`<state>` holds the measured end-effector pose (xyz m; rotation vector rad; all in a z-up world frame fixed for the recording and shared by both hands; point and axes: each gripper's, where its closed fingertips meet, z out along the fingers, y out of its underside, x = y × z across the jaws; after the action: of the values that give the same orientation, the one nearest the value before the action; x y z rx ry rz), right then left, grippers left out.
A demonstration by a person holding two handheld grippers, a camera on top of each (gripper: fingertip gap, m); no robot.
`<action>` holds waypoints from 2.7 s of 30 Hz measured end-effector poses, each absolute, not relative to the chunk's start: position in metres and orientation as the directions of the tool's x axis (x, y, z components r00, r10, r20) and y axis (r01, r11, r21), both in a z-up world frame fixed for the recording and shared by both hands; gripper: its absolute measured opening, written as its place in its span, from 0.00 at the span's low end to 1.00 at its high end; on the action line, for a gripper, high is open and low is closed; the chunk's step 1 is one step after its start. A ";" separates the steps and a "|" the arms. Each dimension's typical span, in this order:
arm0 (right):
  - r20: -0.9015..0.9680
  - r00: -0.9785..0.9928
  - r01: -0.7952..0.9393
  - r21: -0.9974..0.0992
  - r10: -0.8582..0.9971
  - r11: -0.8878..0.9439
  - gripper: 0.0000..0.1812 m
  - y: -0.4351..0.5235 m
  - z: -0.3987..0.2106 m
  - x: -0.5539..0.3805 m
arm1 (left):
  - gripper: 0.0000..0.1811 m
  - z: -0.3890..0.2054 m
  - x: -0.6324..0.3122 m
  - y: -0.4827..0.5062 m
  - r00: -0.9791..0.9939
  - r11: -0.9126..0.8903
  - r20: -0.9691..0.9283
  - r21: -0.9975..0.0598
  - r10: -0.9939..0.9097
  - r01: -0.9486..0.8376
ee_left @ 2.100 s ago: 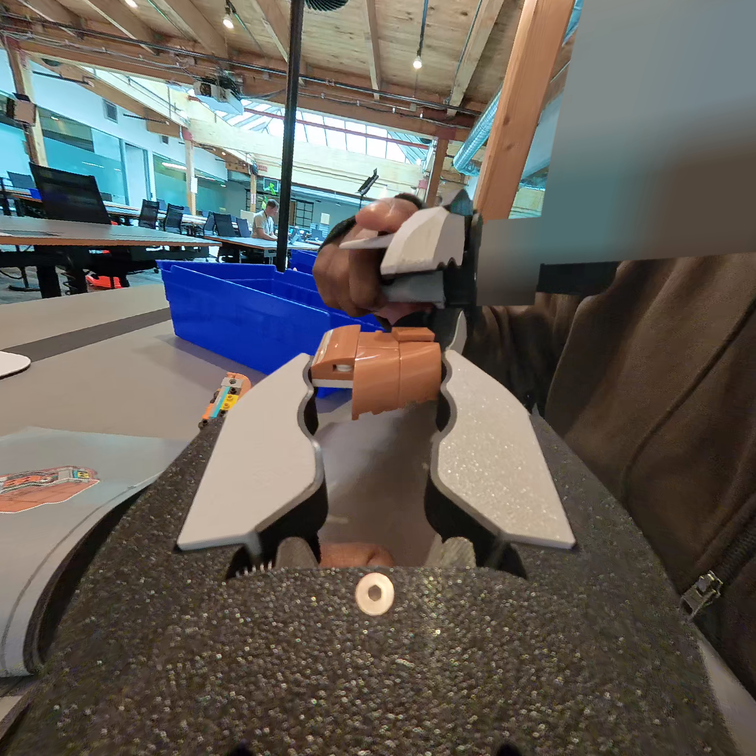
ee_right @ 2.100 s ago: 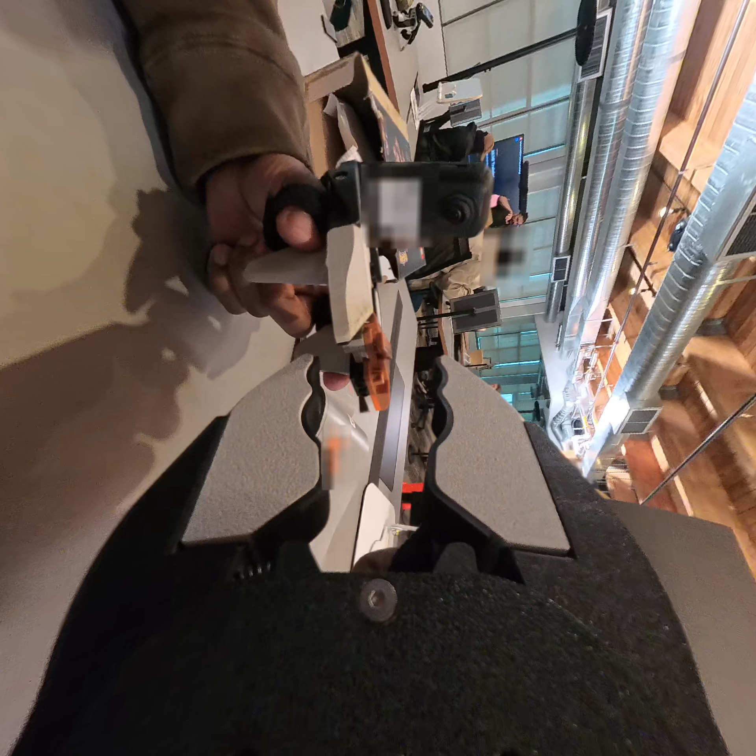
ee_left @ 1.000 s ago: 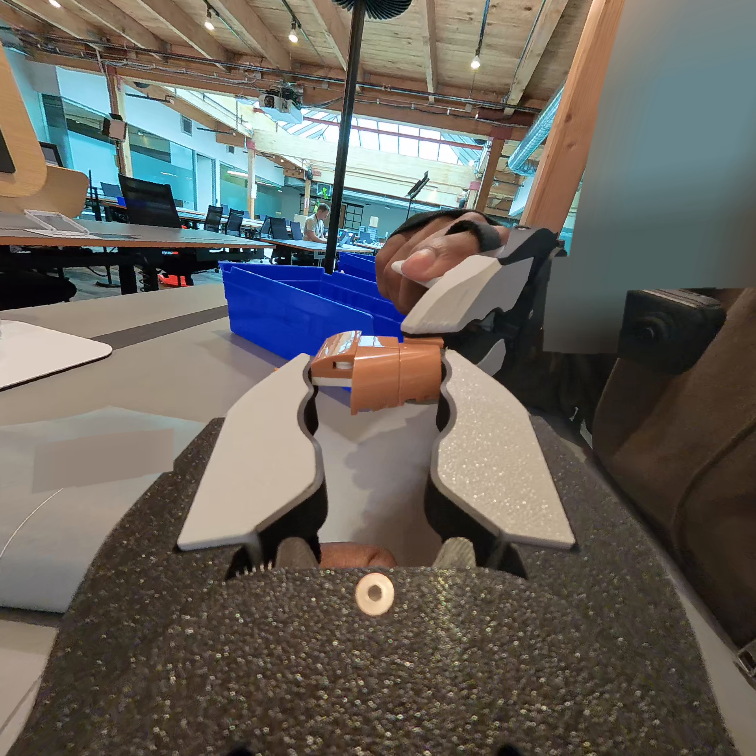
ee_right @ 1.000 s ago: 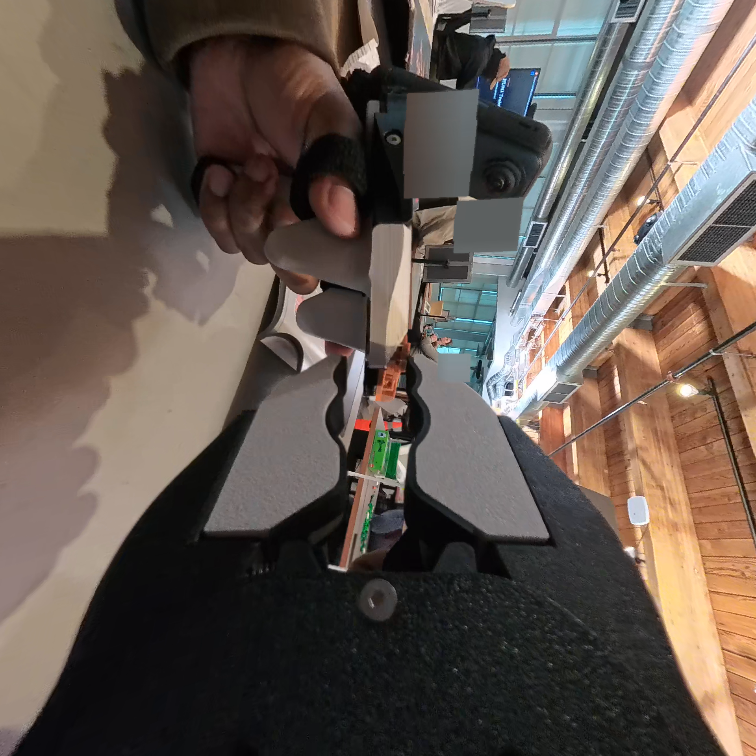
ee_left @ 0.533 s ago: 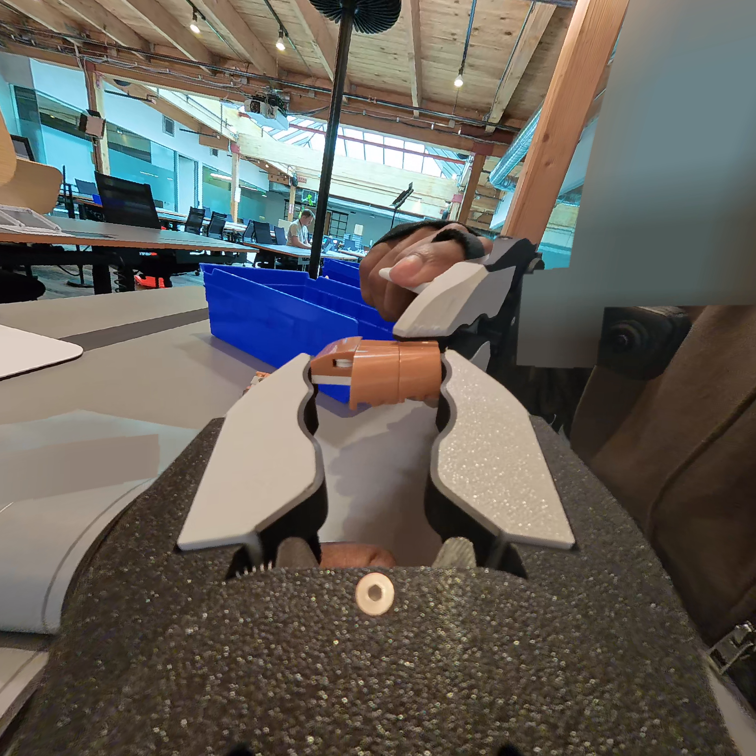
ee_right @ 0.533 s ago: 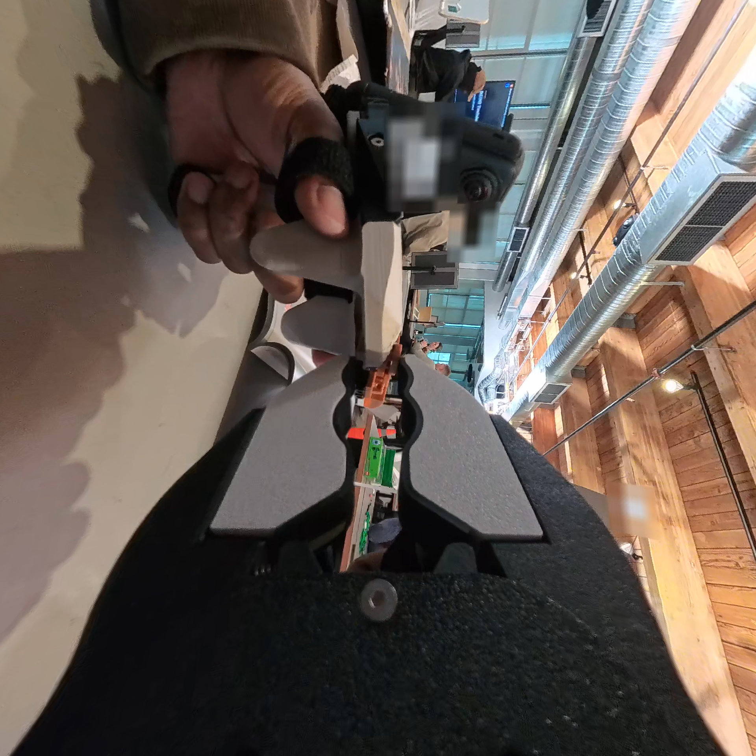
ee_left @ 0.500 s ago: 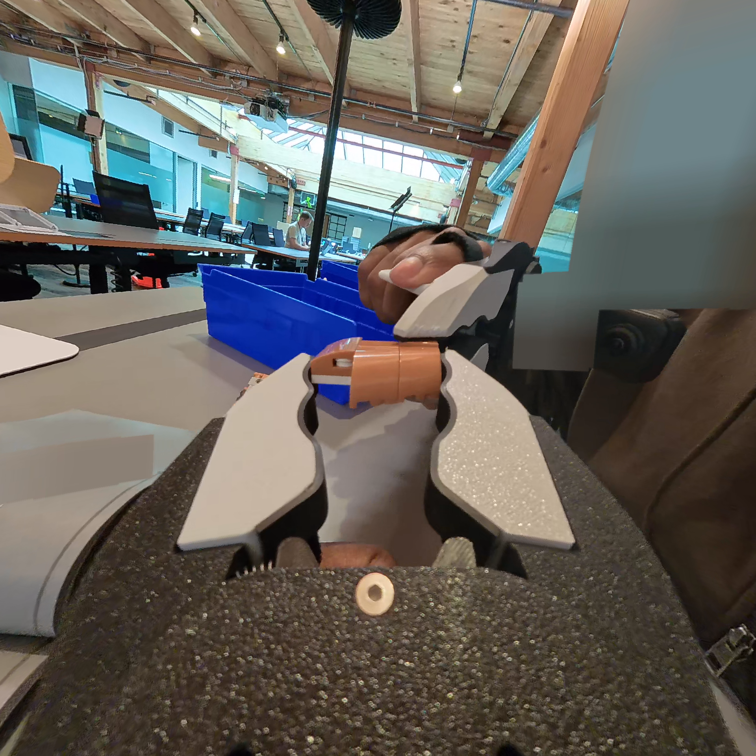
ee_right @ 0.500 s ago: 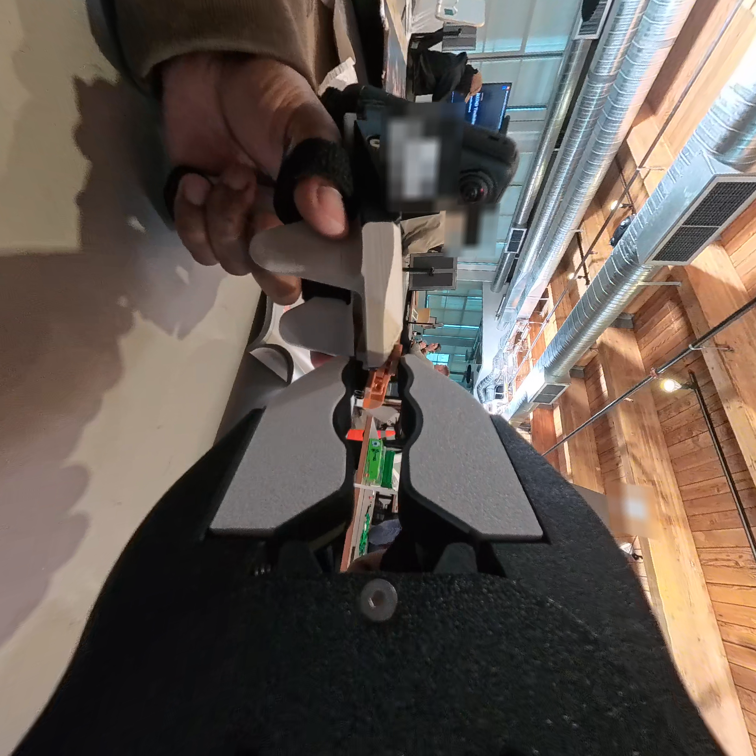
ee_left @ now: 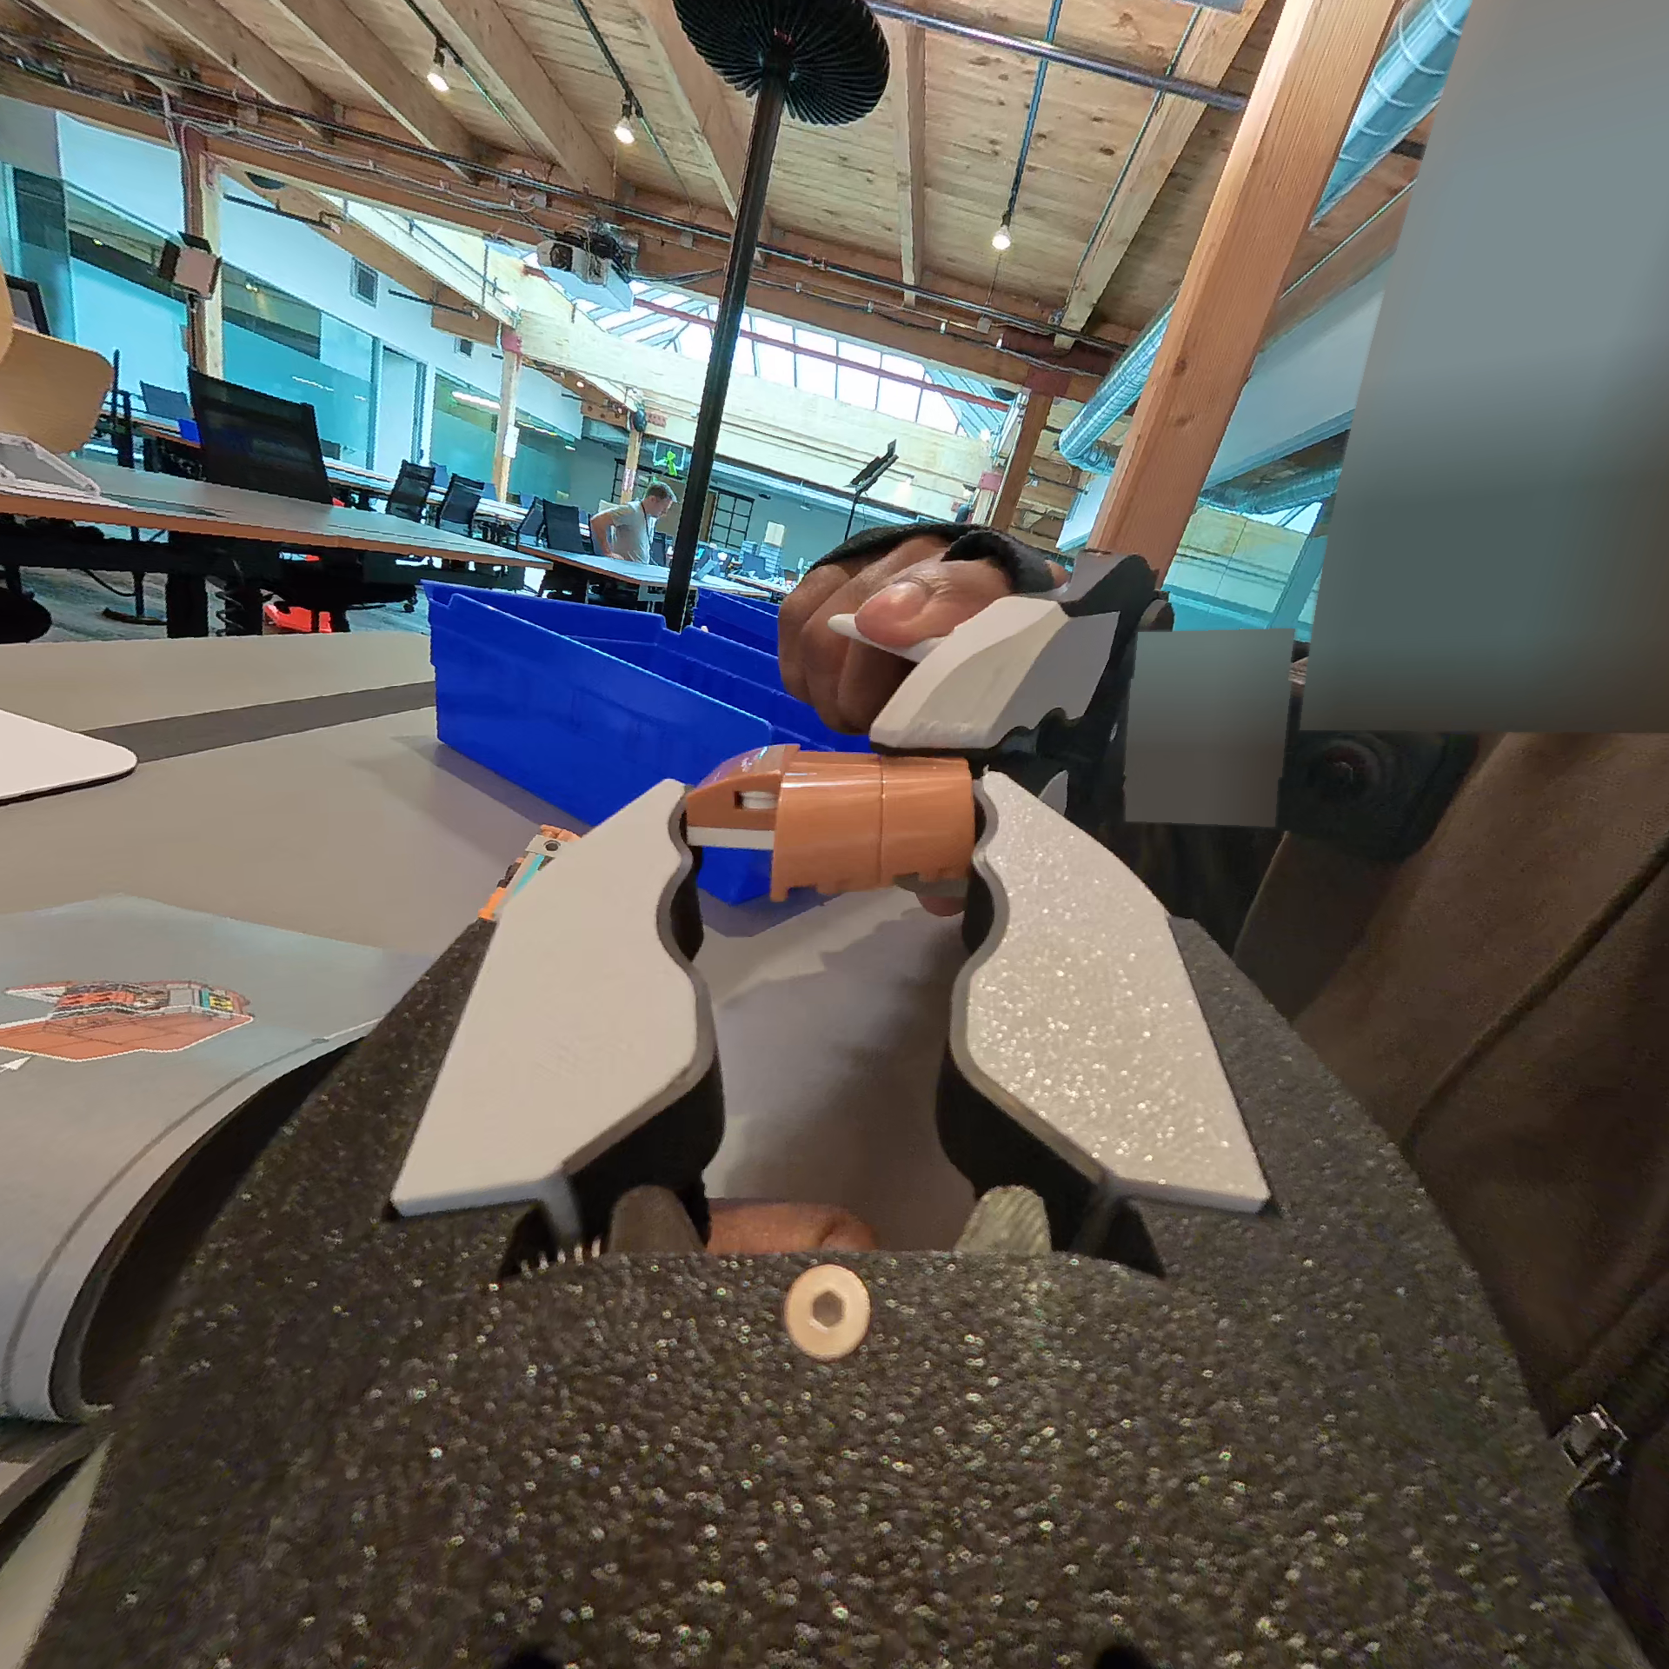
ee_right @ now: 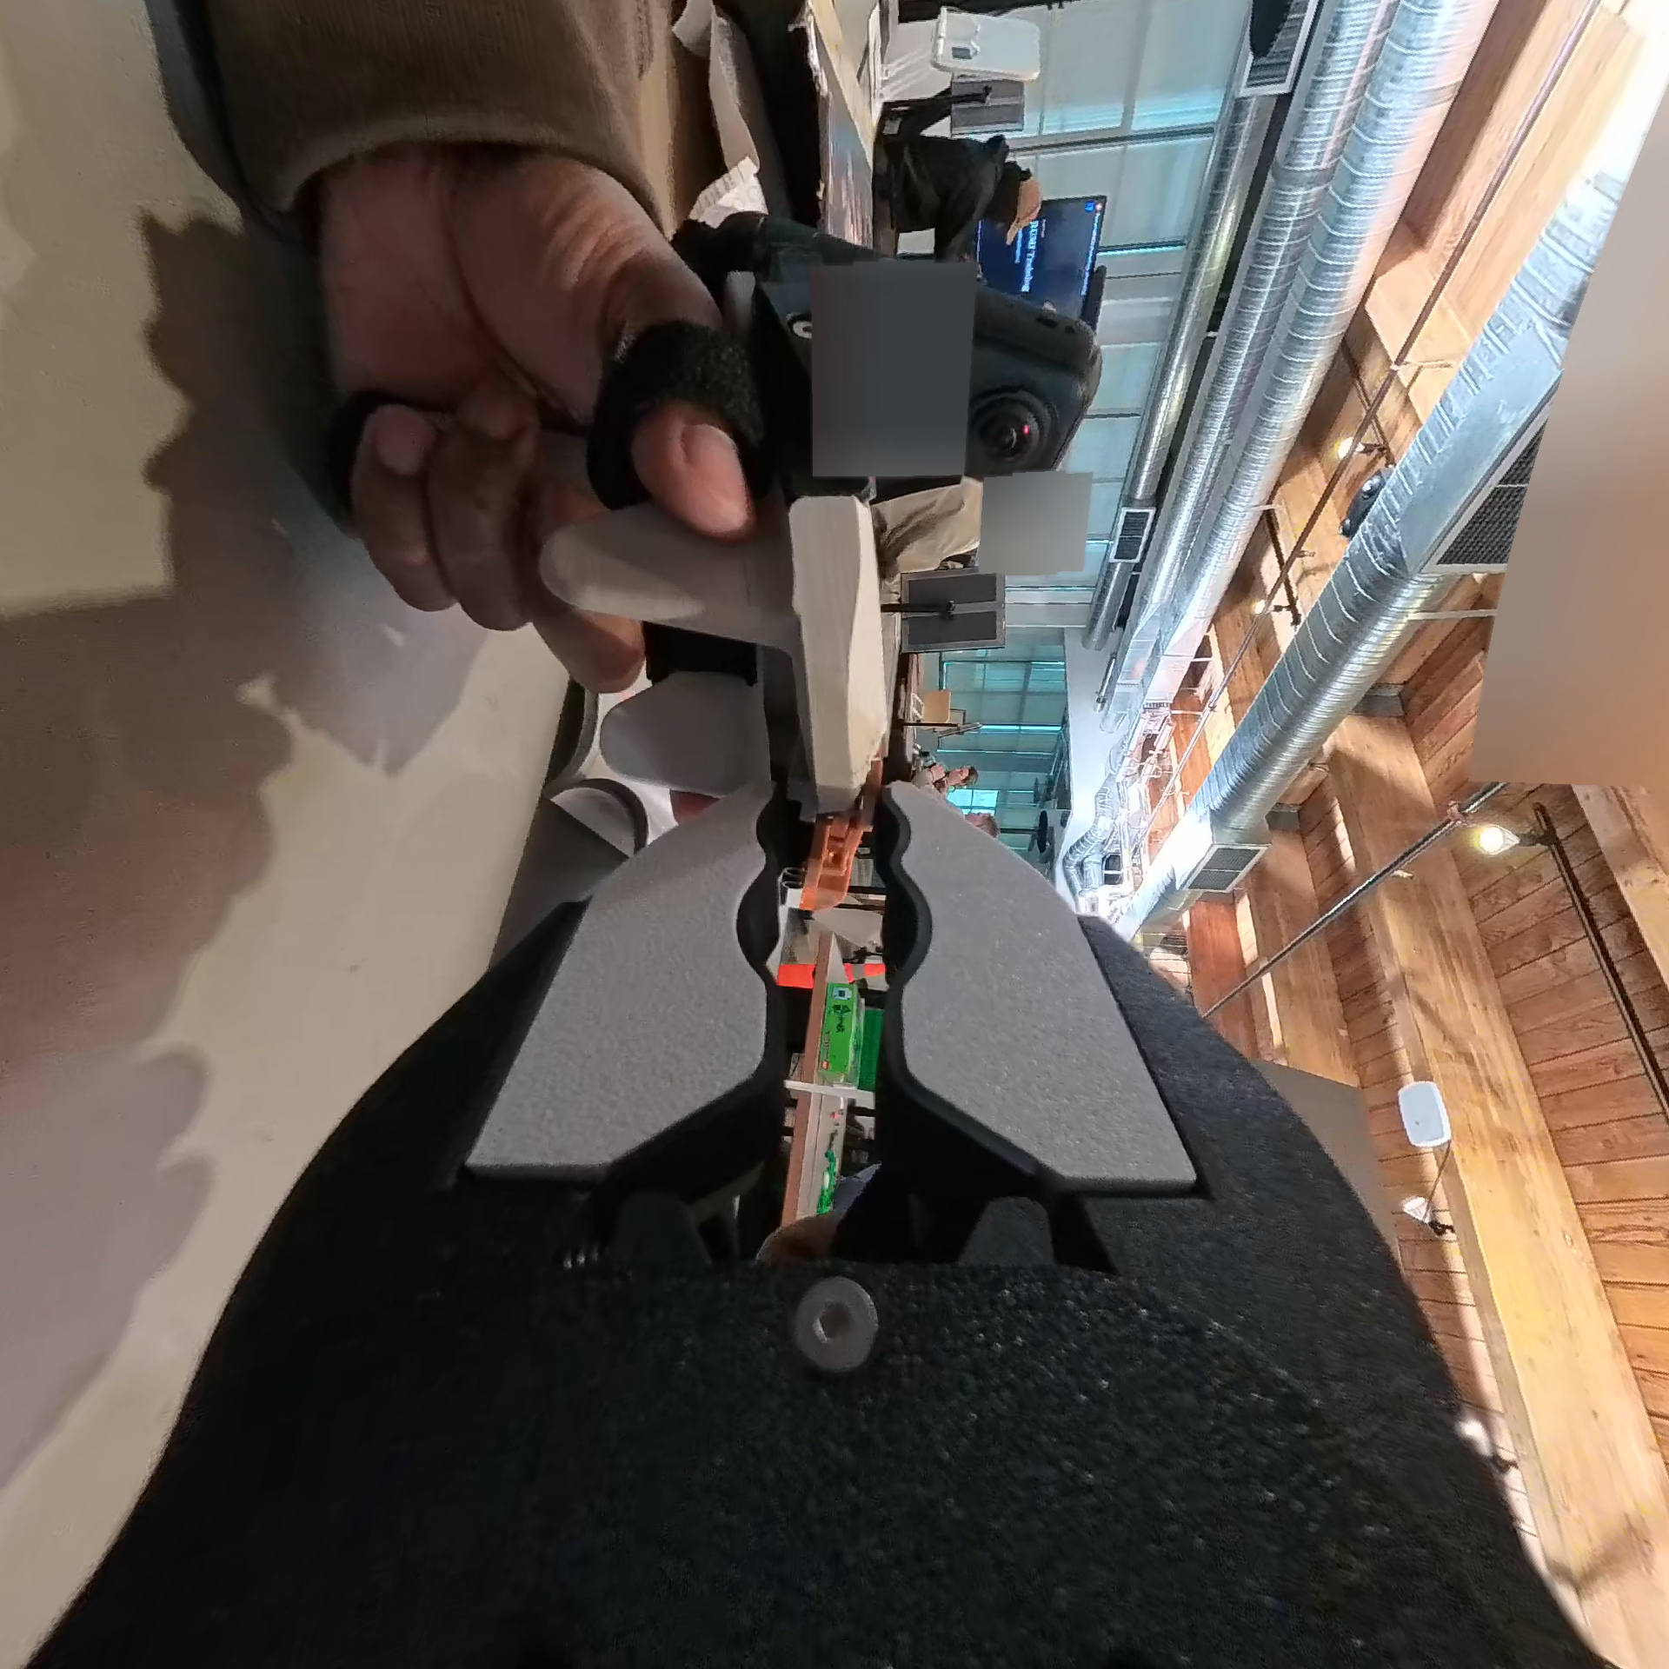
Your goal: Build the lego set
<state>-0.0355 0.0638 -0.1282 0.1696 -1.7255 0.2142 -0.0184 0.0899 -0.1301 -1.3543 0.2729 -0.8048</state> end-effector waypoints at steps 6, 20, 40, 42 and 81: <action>0.983 -0.182 -0.240 -0.070 0.026 0.968 0.09 0.062 -0.127 -0.034 | 0.31 -0.129 -0.016 0.089 0.701 0.001 0.271 -0.932 -0.660 0.362; 0.988 -0.146 -0.225 -0.086 0.053 0.971 0.09 0.062 -0.124 -0.037 | 0.31 -0.125 -0.021 0.089 0.694 0.012 0.287 -0.920 -0.660 0.391; 0.985 -0.163 -0.250 -0.099 0.058 0.963 0.10 0.059 -0.130 -0.035 | 0.31 -0.130 -0.004 0.082 0.641 -0.031 0.259 -0.938 -0.722 0.344; 0.982 -0.174 -0.242 -0.111 0.070 0.964 0.10 0.060 -0.131 -0.035 | 0.31 -0.130 -0.004 0.083 0.643 -0.033 0.261 -0.938 -0.720 0.344; 0.493 -0.251 0.465 -0.693 0.833 0.550 0.21 0.154 -0.234 0.013 | 0.32 -0.262 -0.030 0.086 0.848 -0.614 0.051 -0.713 -0.527 -0.339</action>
<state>0.0134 0.1537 -0.2340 -1.0570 -1.8948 0.5197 -0.0305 0.0858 -0.2620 -2.2856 0.6261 -0.3313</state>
